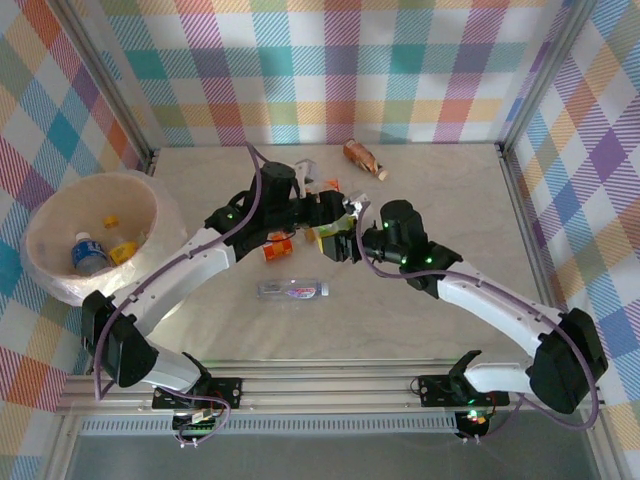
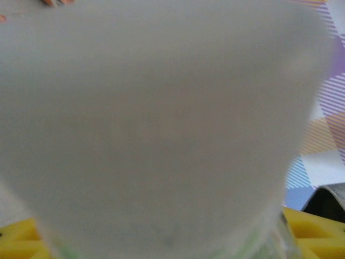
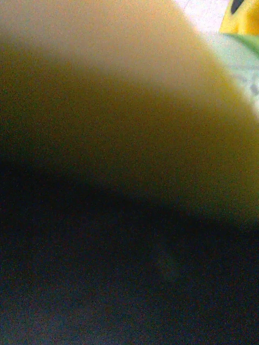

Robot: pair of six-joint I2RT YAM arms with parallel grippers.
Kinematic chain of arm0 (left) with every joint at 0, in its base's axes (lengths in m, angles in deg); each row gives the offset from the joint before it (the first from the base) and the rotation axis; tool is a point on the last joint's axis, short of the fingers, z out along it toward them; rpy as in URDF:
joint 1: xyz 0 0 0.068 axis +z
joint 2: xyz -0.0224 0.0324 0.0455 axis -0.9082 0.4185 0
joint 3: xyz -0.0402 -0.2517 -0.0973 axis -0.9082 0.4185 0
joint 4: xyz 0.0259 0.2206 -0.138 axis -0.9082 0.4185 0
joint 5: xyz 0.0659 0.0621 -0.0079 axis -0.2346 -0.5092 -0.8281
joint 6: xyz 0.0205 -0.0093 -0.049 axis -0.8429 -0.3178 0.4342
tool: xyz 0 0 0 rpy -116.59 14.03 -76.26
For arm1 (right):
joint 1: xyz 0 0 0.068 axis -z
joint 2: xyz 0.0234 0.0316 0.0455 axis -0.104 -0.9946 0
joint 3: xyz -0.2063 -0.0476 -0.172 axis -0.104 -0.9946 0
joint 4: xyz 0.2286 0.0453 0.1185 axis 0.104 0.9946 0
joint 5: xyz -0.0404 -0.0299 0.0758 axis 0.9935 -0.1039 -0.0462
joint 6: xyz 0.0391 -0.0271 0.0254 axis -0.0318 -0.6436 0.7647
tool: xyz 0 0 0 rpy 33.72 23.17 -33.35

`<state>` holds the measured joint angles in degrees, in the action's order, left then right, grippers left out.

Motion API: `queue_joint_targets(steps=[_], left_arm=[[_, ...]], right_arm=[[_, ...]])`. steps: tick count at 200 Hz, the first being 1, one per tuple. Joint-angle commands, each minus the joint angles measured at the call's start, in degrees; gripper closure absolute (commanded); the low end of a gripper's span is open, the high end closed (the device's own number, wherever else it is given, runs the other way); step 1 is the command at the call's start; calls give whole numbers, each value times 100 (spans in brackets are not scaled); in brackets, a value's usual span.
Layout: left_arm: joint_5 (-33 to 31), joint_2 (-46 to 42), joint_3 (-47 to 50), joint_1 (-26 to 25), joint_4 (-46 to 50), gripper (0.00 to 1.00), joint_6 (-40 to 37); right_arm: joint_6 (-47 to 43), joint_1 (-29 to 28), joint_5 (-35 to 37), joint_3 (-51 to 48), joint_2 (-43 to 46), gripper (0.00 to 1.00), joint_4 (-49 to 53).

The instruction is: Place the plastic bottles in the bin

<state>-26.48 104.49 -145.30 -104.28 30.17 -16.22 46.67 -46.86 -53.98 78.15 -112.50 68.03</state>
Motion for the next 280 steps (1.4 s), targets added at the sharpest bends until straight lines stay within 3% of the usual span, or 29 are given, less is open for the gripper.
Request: queue_joint_targets(steps=[1, 48, 76, 96, 103, 130, 173, 218, 251, 280], left_arm=[[-54, 69, -95, -60, -5, 42, -108], [-621, -85, 17, -61, 64, 51, -63], [-1358, -304, 21, -61, 288, 52, -104], [-2096, -431, -176, -37, 845, 52, -331], [-2346, -468, -265, -31, 1072, 53, -427], [-3098, -741, -425, 141, 1639, 53, -693], [-4027, -1364, -892, 343, 2729, 52, -894], [-5170, -2039, -1198, 862, 3477, 51, -967], [-5042, -2238, -1392, 1847, 3311, 50, -1303], [-4924, -2213, -1708, 2736, 3255, 50, -1558]], right_arm=[[33, 10, -320, 325, -100, 47, -303], [-164, 10, -663, 373, -191, 35, -247], [-303, 10, -526, 312, -123, 16, -263], [-385, 10, -411, 262, -23, 7, -276], [-405, 10, -400, 249, 6, 0, -291], [-398, 12, -84, 239, 72, 0, -245], [88, 10, 1171, 115, 258, 0, -389], [-198, 10, 1570, -261, 547, 0, -1023], [-239, 10, 1509, -200, 548, 0, -850], [9, 13, 1961, -234, 566, 0, -874]])
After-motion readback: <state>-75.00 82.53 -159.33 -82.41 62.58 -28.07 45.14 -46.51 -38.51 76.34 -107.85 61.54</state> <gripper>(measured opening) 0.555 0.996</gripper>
